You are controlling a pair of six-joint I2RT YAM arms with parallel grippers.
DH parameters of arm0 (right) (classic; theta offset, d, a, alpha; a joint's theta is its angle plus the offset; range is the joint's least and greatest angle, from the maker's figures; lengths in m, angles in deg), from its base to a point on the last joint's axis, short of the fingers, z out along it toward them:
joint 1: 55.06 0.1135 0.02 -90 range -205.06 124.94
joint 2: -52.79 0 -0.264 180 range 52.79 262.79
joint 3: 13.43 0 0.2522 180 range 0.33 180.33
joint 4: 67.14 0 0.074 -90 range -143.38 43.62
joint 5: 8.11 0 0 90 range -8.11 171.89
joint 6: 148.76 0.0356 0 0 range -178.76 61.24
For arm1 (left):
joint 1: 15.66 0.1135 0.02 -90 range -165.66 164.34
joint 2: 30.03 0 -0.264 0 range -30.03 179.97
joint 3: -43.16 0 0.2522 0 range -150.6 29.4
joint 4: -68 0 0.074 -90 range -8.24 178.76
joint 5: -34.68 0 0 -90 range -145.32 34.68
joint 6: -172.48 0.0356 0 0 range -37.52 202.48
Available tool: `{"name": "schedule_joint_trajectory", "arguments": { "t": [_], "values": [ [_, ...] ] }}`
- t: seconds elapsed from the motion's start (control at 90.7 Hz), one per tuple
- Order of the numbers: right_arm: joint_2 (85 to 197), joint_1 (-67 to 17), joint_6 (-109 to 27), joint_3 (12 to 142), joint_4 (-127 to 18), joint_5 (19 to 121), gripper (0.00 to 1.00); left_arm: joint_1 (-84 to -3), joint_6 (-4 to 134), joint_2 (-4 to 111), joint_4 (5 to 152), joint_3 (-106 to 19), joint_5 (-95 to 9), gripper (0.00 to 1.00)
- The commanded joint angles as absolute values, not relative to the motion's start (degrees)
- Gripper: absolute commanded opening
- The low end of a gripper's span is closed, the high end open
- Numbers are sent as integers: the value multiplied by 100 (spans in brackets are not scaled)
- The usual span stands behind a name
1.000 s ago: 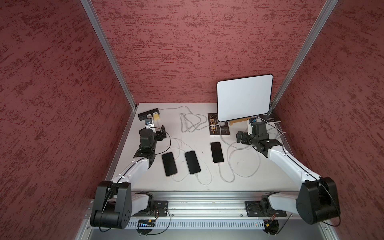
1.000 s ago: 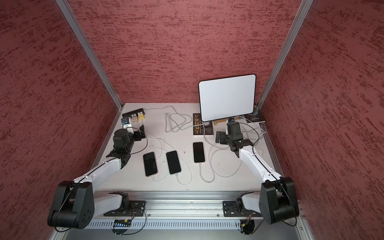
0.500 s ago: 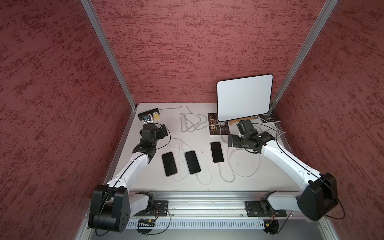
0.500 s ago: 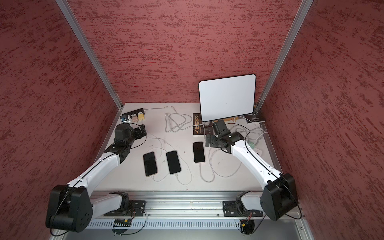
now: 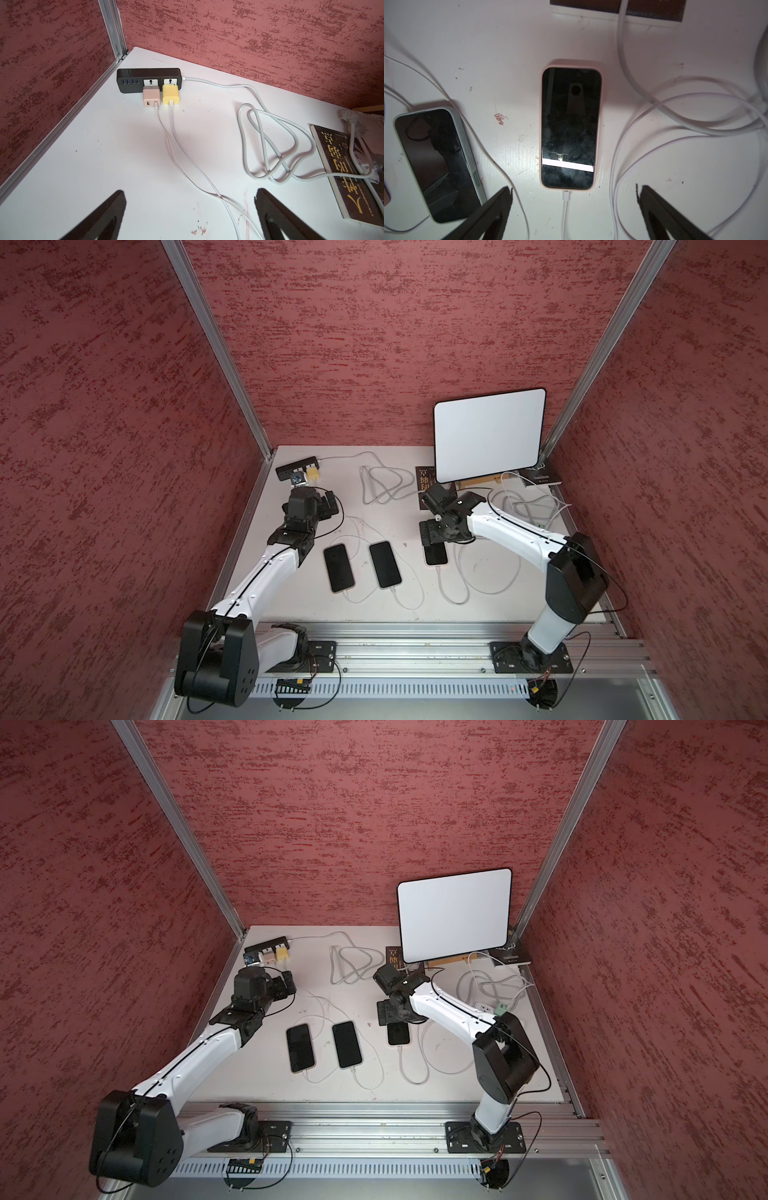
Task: Unplug the charging cable from the phone
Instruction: Pick up the phone at the center of the board.
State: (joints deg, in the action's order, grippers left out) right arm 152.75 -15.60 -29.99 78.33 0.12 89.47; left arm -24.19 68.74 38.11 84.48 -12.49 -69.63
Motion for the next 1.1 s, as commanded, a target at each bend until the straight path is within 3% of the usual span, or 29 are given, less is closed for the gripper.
{"name": "schedule_joint_trajectory", "arguments": {
  "t": [0.0, 0.804, 1.091],
  "values": [
    [15519, -1482, -2826, 7995, 55, 8828, 99, -2463, 6815, 3781, 8510, -1367, -7071, 100],
    [16567, -1472, -2485, 7901, -395, 8918, 98, -2498, 6815, 3814, 8510, -1393, -7018, 100],
    [16580, -1476, -2466, 7791, -518, 8989, 88, -2506, 6790, 3844, 8578, -1436, -6992, 100]
  ]
}}
